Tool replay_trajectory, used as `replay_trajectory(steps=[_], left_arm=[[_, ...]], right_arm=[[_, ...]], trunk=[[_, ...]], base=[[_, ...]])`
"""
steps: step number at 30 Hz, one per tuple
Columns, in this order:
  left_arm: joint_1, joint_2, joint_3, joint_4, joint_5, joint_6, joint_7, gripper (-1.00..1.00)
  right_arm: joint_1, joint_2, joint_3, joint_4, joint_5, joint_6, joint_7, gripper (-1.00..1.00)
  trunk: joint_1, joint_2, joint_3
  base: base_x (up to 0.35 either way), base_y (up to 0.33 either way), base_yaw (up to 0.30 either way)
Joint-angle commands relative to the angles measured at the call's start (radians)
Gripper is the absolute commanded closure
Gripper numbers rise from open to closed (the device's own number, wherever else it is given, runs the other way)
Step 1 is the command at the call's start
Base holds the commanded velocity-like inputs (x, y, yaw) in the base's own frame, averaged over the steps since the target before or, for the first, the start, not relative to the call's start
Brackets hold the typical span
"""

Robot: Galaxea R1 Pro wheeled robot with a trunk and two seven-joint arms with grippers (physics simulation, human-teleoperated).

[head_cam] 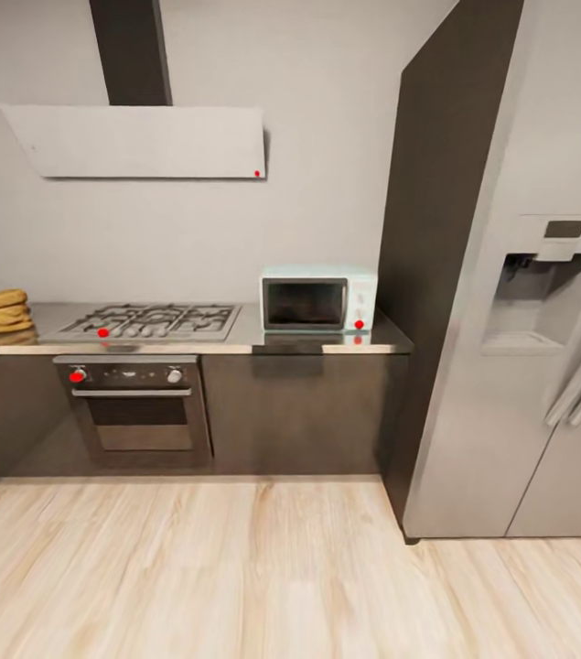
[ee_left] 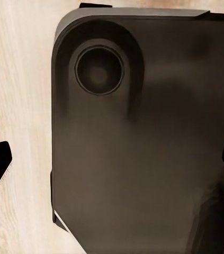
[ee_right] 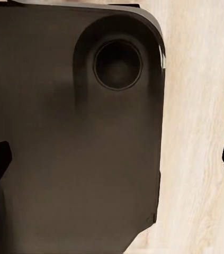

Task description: In the kitchen, take the popcorn bag from the countertop, put it into the microwave, and heat it until the popcorn is cooked so the cooked popcorn ends up inside the bag.

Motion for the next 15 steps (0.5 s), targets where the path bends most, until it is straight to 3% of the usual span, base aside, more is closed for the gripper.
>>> replay_trajectory(steps=[1, 15], left_arm=[[0.000, 0.000, 0.000, 0.000, 0.007, 0.000, 0.000, -1.00], [0.000, 0.000, 0.002, 0.000, 0.006, -0.008, 0.000, -1.00]], right_arm=[[0.000, 0.000, 0.000, 0.000, 0.001, -0.003, -0.001, -1.00], [-0.001, 0.000, 0.001, 0.000, 0.001, -0.003, -0.001, -1.00]], trunk=[[0.001, 0.000, -0.001], [0.001, 0.000, -0.001]], base=[[0.321, 0.000, 0.000], [0.317, 0.000, 0.000]])
